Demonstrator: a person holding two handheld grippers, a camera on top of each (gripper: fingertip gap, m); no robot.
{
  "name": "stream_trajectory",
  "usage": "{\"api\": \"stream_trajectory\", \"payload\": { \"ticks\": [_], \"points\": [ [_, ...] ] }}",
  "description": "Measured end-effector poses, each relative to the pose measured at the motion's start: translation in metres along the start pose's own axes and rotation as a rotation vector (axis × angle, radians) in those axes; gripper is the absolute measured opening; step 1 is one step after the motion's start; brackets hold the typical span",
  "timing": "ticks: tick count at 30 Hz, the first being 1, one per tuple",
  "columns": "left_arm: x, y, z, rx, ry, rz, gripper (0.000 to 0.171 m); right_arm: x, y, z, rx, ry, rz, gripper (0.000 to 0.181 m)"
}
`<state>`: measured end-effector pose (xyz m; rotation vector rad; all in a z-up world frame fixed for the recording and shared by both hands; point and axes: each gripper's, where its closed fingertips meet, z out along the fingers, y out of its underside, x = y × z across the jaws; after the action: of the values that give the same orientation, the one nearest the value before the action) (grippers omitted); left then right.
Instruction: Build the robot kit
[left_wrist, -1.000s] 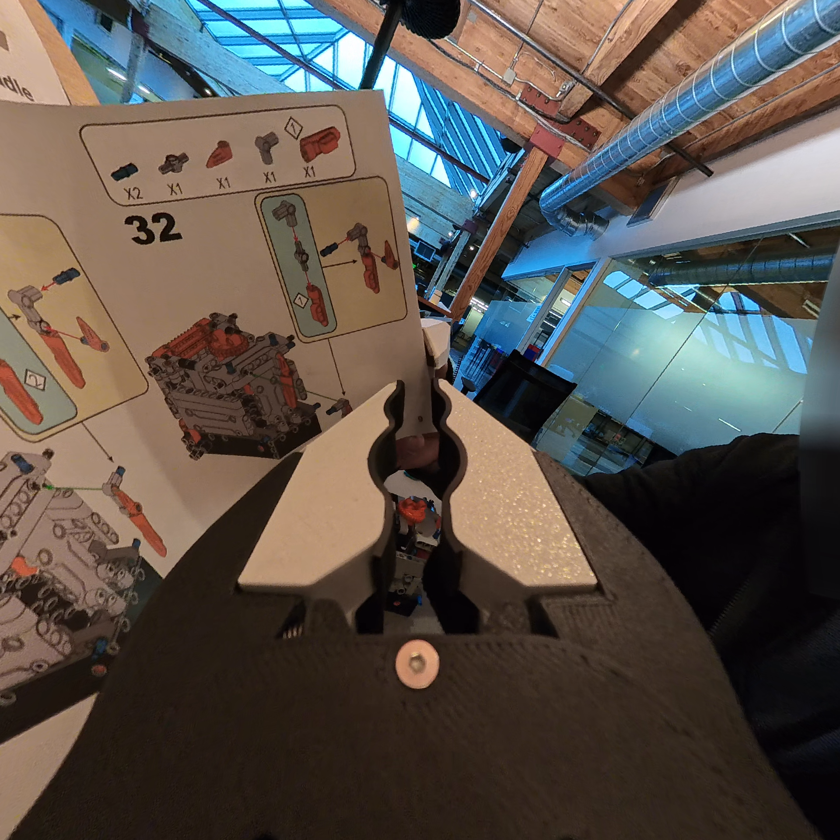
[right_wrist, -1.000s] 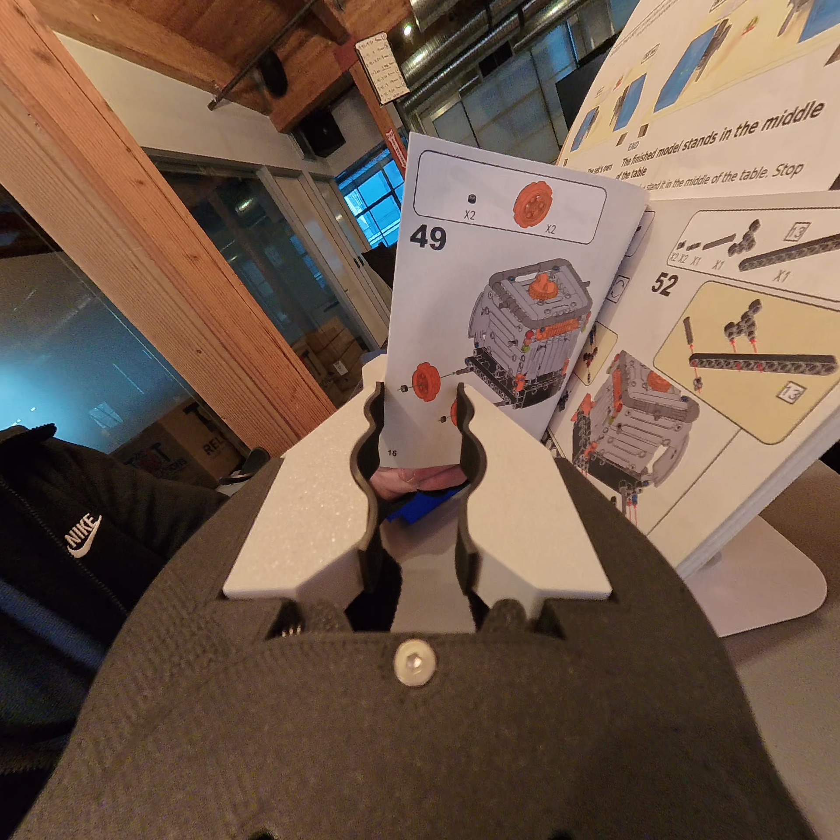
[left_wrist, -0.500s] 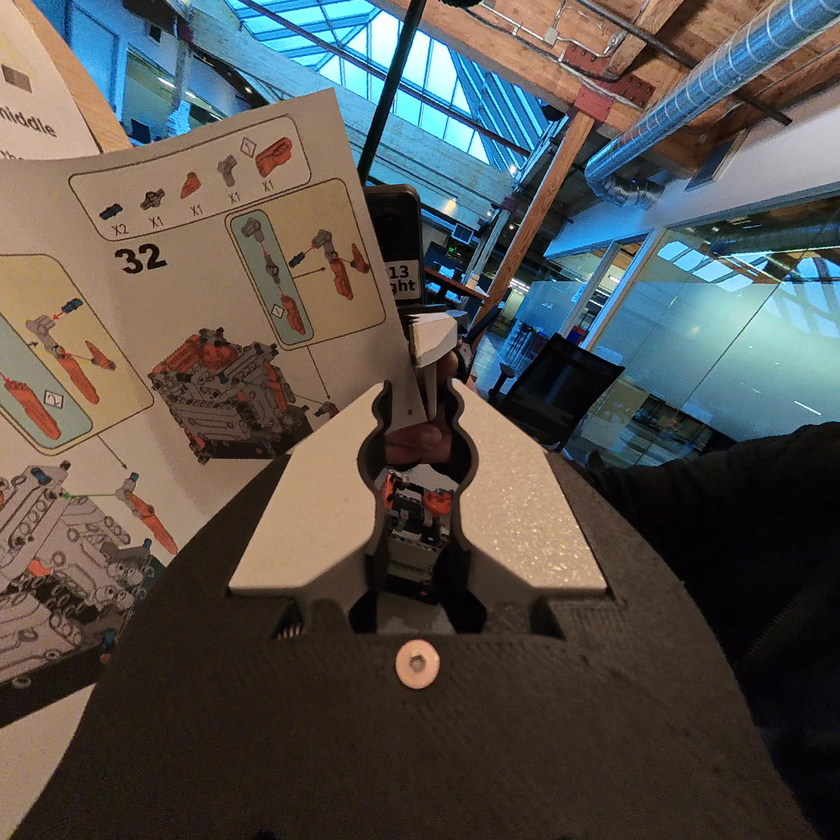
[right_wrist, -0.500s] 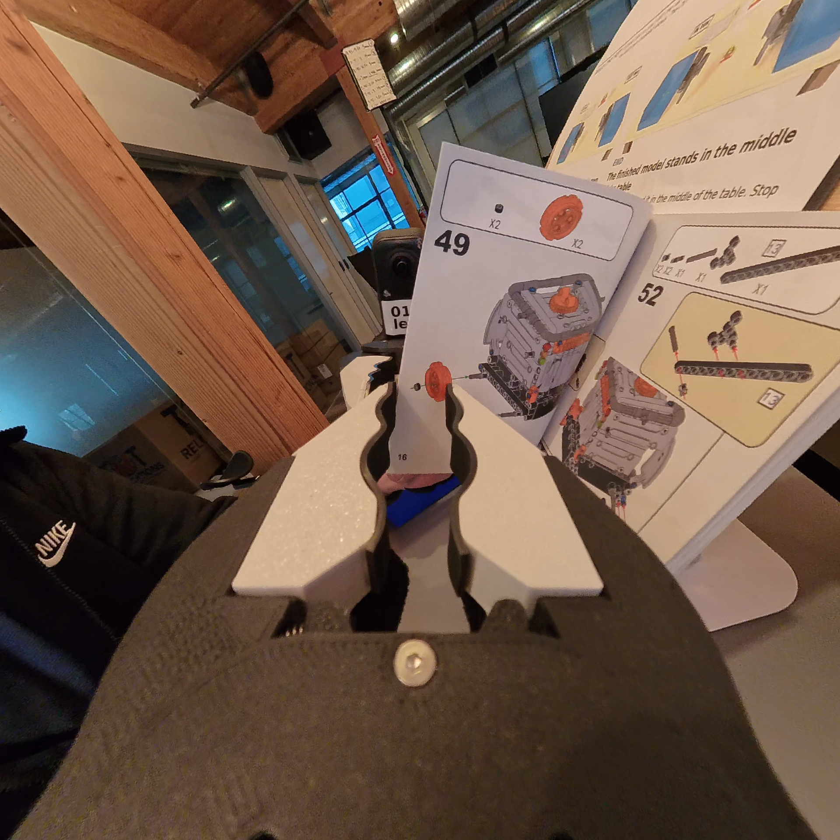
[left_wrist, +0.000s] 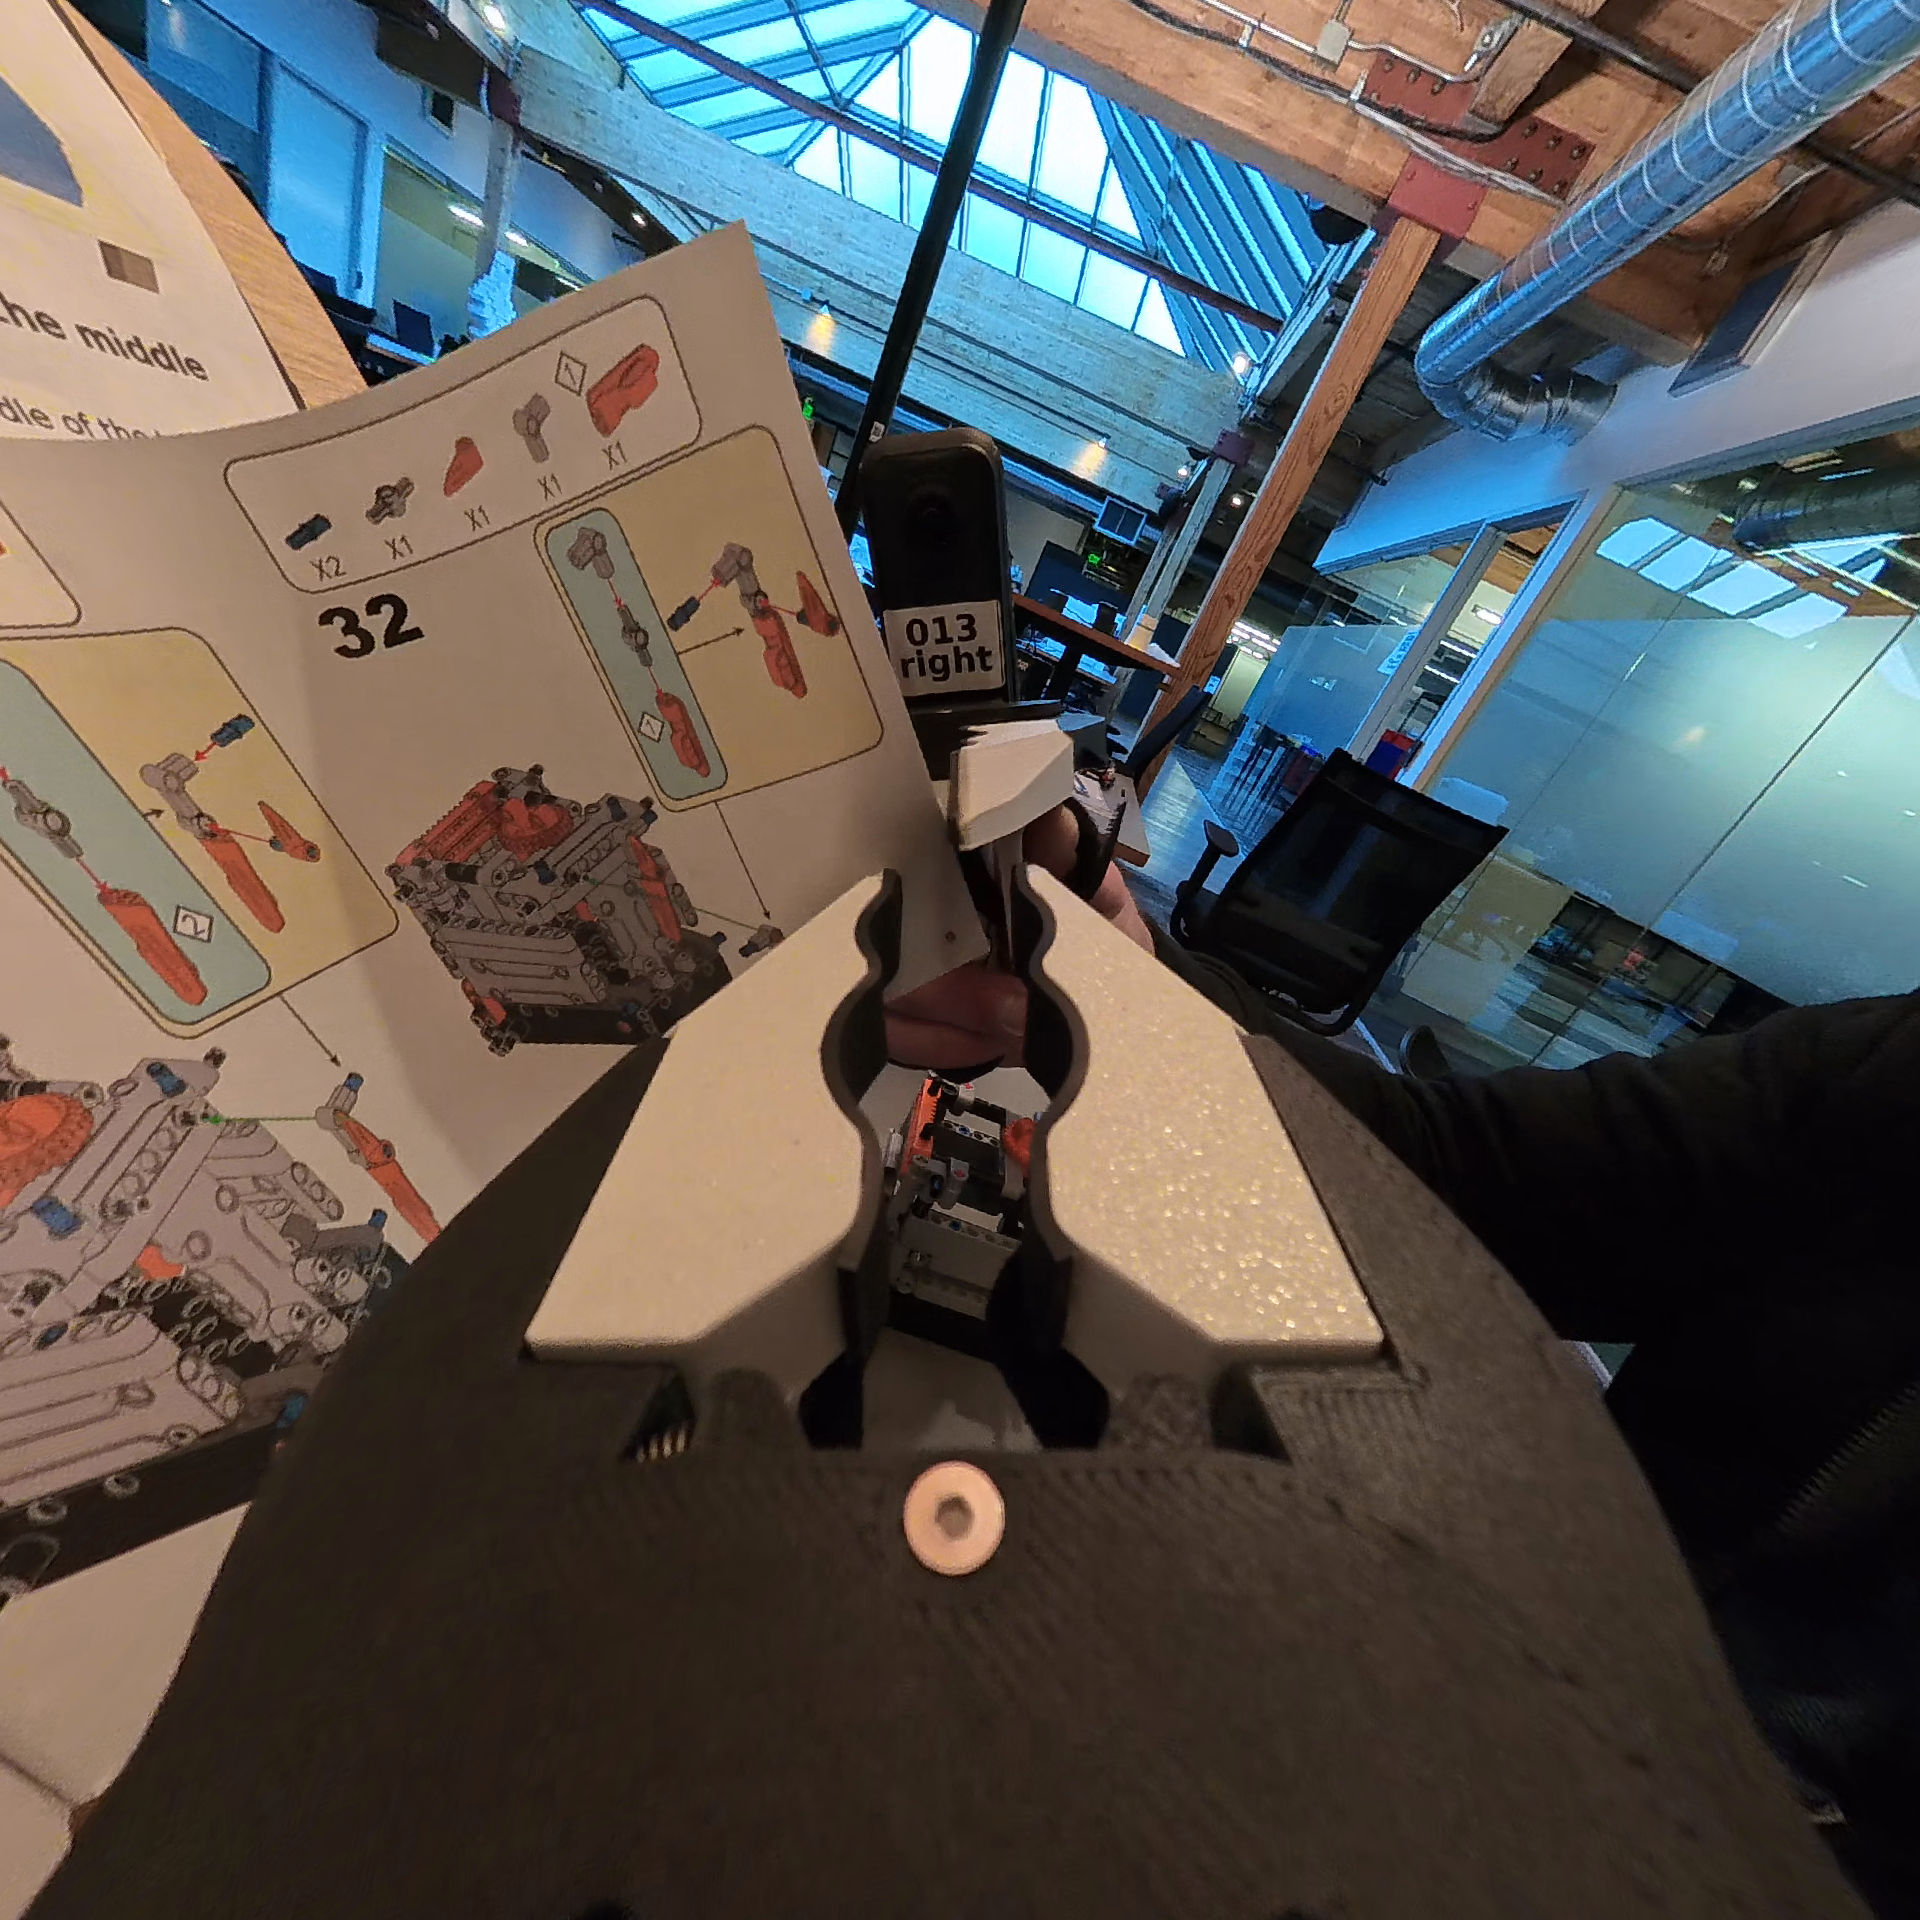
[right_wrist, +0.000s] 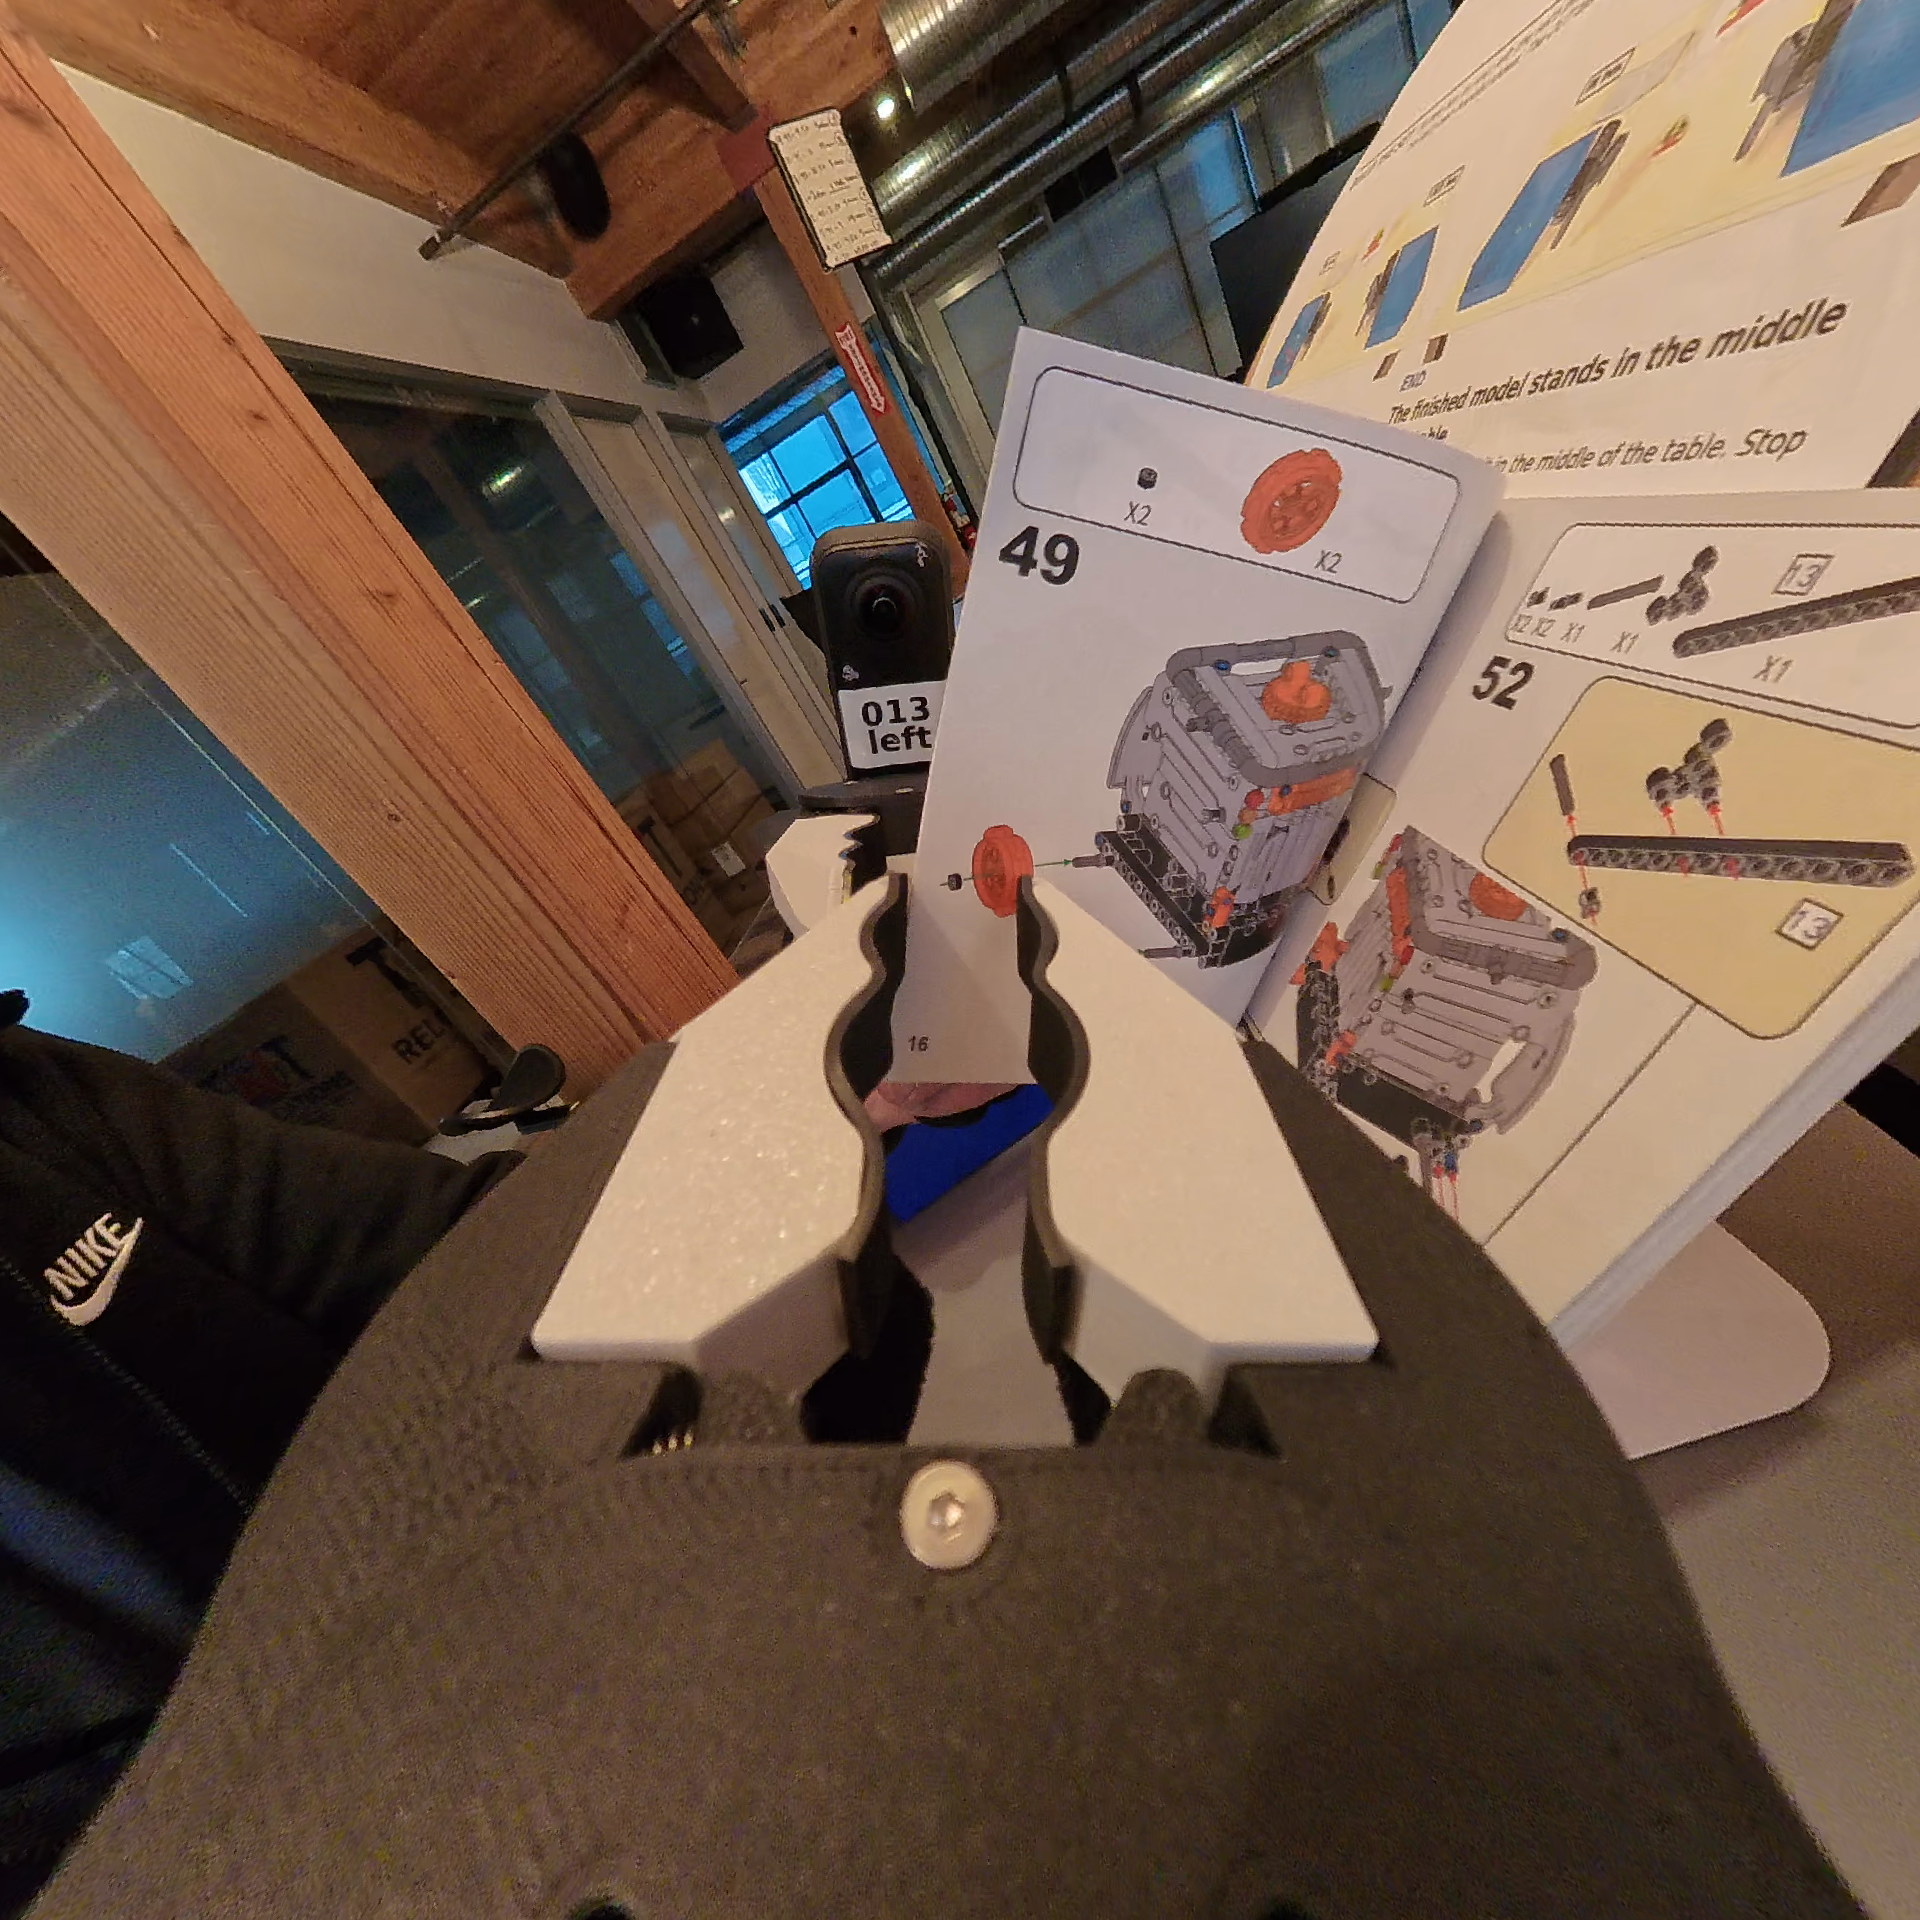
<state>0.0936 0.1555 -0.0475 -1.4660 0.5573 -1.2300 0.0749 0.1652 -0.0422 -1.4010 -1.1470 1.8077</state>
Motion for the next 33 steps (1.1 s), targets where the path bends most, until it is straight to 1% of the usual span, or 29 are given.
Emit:
{"api": "stream_trajectory", "payload": {
  "ticks": [8, 17, 25, 30, 33],
  "points": [
    [0.000, -0.001, -0.002, -0.011, -0.022, 0.015, 0.021, -0.001, -0.001, 0.001, 0.005, 0.030, -0.025, 0.011],
    [-0.002, 0.001, -0.001, -0.045, -0.087, 0.062, 0.024, 0.001, -0.002, 0.000, 0.014, 0.063, -0.036, 0.005],
    [-0.005, 0.008, -0.002, -0.136, -0.188, 0.145, 0.031, 0.002, -0.004, 0.001, 0.030, 0.061, -0.025, 0.002],
    [-0.007, 0.010, -0.002, -0.170, -0.233, 0.180, 0.033, 0.002, -0.004, 0.002, 0.032, 0.058, -0.025, 0.001],
    [-0.014, 0.014, -0.002, -0.204, -0.294, 0.206, 0.036, 0.001, -0.003, 0.003, 0.024, 0.065, -0.035, 0.001]
  ]
}}
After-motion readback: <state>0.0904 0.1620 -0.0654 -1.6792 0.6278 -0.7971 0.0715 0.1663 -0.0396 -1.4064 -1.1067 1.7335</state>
